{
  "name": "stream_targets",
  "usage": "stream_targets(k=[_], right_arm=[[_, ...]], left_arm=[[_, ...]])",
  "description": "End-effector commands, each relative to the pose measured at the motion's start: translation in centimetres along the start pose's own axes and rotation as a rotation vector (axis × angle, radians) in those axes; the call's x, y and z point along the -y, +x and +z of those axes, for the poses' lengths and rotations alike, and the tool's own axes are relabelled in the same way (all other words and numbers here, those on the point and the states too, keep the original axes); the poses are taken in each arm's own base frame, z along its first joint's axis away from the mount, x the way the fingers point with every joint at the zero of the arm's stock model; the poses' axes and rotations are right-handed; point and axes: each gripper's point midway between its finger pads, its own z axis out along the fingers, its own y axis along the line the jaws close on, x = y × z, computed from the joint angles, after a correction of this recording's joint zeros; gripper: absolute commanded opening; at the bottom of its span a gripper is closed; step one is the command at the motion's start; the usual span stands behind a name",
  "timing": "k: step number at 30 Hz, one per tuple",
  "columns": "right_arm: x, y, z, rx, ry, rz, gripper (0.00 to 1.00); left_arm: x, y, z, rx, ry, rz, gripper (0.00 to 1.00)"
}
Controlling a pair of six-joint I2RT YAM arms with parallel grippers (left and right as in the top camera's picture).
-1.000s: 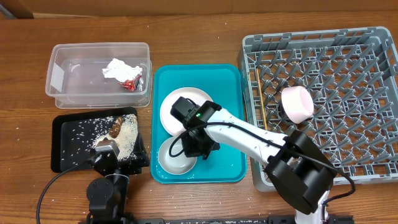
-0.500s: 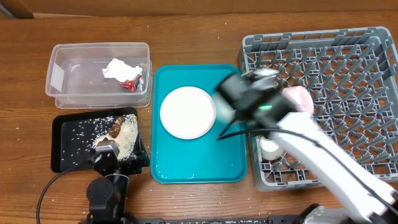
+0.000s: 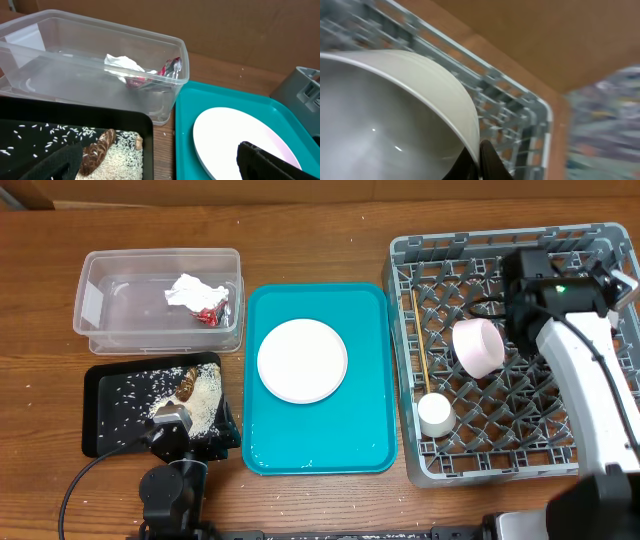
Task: Sort waste into correct bins and load items into the dishwasher
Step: 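Lift the pink bowl and carry it right into the rack, then set the bowl tilted in the rack and open the right gripper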
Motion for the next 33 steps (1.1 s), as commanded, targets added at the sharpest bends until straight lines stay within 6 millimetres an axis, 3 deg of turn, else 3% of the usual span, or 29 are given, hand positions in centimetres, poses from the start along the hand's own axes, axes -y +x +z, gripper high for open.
stream_targets(k=[1,8,19,25,30,33], right_arm=[[0.0,0.6,1.4,0.014,0.074,-0.059,0.04],[-2.3,2.4,2.3,0.017,0.105,-0.160,0.04],[-5.7,3.8,0.2,0.099,0.085,-0.301,0.04],[-6.3,4.0,-0.8,0.125,0.068,-0.331,0.04],[-5.2,1.5,-1.5,0.268,0.152,-0.343,0.04],[-4.8,1.7,-0.6,0.228,0.158,-0.331,0.04]], left_arm=[[0.2,0.0,0.0,0.006,0.012,-0.016,1.00],[0.2,0.0,0.0,0.006,0.012,-0.016,1.00],[0.2,0.0,0.0,0.006,0.012,-0.016,1.00],[0.2,0.0,0.0,0.006,0.012,-0.016,1.00],[0.2,0.0,0.0,0.006,0.012,-0.016,1.00],[0.2,0.0,0.0,0.006,0.012,-0.016,1.00]])
